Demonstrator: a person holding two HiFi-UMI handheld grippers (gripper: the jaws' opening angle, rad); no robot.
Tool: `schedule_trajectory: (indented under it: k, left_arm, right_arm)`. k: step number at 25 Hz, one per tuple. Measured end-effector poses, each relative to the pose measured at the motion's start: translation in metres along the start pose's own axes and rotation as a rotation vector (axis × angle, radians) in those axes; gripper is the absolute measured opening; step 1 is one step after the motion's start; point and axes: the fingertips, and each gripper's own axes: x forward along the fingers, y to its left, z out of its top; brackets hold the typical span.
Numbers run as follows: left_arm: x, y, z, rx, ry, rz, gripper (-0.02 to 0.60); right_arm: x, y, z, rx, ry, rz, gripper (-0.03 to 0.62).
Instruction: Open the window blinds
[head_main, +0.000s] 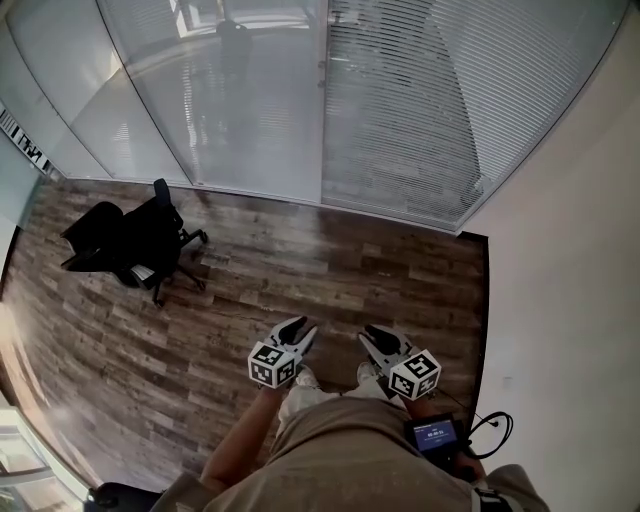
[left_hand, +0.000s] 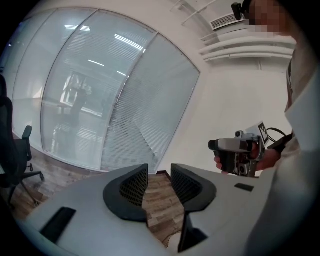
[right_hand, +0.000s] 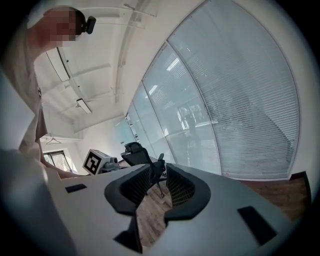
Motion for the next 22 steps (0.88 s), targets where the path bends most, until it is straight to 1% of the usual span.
schedule_trajectory:
  k: [5, 7, 10, 16, 18, 22]
  left_arm:
    - [0.021, -0.03, 0.011, -0.003, -0.031, 0.033, 0.137]
    - [0.031, -0.047, 0.01, 0.002, -0.03, 0.036, 0.137]
    - [0.048, -0.075, 0.0, 0.01, -0.003, 0.031, 0.137]
    - [0.084, -0.119, -0.005, 0.012, -0.013, 0.028, 0.137]
    - [0.097, -0.134, -0.013, 0.004, -0.004, 0.025, 0.137]
    - [0.122, -0.163, -0.03, -0.005, 0.015, 0.021, 0.137]
  right_arm:
    - [-0.026, -0.037, 0.025, -0.043, -0.053, -0.011, 0.103]
    - [-0.038, -0.045, 0.028, -0.055, -0.066, -0.007, 0.103]
    - [-0.062, -0.056, 0.018, -0.053, -0.058, 0.001, 0.103]
    - [-0.097, -0.091, 0.008, -0.072, -0.051, 0.014, 0.103]
    - [-0.112, -0.102, 0.002, -0.083, -0.044, 0.005, 0.103]
    - [-0.142, -0.133, -0.016, -0.077, -0.007, -0.042, 0.103]
